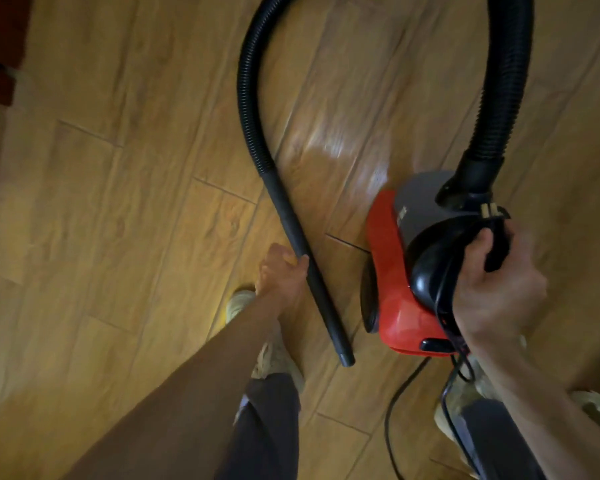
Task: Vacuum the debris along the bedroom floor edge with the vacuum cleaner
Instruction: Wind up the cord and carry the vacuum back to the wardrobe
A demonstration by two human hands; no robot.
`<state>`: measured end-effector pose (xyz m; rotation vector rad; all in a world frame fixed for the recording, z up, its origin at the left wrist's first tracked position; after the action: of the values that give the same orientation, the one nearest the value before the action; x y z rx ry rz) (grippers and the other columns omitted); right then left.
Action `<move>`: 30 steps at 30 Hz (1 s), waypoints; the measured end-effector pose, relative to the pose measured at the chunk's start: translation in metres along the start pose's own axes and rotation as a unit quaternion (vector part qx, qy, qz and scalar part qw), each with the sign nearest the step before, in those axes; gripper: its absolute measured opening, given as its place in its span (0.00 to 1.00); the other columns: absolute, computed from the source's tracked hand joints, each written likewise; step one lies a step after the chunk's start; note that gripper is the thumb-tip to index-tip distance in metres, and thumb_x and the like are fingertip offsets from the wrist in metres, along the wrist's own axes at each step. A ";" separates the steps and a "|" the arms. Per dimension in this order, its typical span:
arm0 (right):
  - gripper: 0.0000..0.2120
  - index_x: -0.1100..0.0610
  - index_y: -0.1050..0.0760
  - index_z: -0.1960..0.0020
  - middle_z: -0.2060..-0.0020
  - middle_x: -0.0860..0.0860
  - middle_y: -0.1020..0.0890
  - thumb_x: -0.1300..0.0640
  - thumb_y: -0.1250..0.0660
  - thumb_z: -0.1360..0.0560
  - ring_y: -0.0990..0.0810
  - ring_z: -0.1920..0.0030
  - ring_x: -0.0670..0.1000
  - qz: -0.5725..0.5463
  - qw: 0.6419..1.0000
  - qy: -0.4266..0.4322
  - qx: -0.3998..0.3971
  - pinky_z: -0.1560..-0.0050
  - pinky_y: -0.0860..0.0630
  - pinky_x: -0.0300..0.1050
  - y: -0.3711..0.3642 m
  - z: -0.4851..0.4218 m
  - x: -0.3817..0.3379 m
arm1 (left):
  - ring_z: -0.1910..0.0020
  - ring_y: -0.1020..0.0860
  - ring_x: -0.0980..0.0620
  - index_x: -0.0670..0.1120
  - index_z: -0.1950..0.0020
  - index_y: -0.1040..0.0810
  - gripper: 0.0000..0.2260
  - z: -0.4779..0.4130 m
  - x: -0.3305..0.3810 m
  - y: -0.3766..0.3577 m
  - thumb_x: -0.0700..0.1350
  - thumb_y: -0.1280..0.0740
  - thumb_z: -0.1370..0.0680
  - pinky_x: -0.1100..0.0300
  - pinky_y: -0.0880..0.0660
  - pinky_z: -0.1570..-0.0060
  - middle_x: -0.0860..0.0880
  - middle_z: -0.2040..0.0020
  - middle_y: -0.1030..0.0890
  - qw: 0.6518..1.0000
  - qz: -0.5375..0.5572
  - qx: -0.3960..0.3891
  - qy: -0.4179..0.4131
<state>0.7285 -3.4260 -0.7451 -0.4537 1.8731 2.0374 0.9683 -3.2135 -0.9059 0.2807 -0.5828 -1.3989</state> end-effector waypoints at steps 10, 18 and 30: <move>0.15 0.62 0.24 0.39 0.60 0.61 0.16 0.52 0.41 0.17 0.18 0.63 0.64 -0.018 0.997 0.065 0.030 0.64 0.21 0.57 0.000 0.002 0.002 | 0.38 0.23 0.38 0.41 0.33 0.36 0.28 -0.075 0.027 -0.021 0.50 0.27 0.25 0.44 0.24 0.40 0.38 0.37 0.24 0.998 -0.010 0.055 -0.017; 0.14 0.57 0.26 0.38 0.55 0.60 0.16 0.50 0.41 0.18 0.18 0.57 0.66 -0.018 0.999 0.021 -0.023 0.58 0.21 0.57 -0.004 -0.003 -0.002 | 0.47 0.23 0.42 0.41 0.38 0.35 0.21 -0.035 0.023 0.018 0.43 0.28 0.24 0.46 0.22 0.50 0.44 0.46 0.25 0.996 0.008 0.016 -0.084; 0.11 0.59 0.26 0.39 0.57 0.58 0.17 0.54 0.40 0.17 0.19 0.59 0.61 -0.092 0.985 0.096 -0.106 0.62 0.34 0.40 0.066 0.010 -0.101 | 0.56 0.23 0.41 0.47 0.47 0.39 0.20 0.108 0.039 0.132 0.41 0.27 0.25 0.37 0.20 0.57 0.45 0.53 0.25 0.984 0.127 0.032 -0.120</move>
<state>0.7891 -3.4238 -0.6403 -0.8727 1.6479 2.1394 1.0237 -3.2126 -0.7403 0.0846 -0.8328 -1.1760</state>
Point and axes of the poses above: each hand's wrist, its own z-axis away from the middle knuckle, its own y-axis out of the back of the hand, x = y × z, the point moved 9 cm from there along -z, towards the middle knuckle
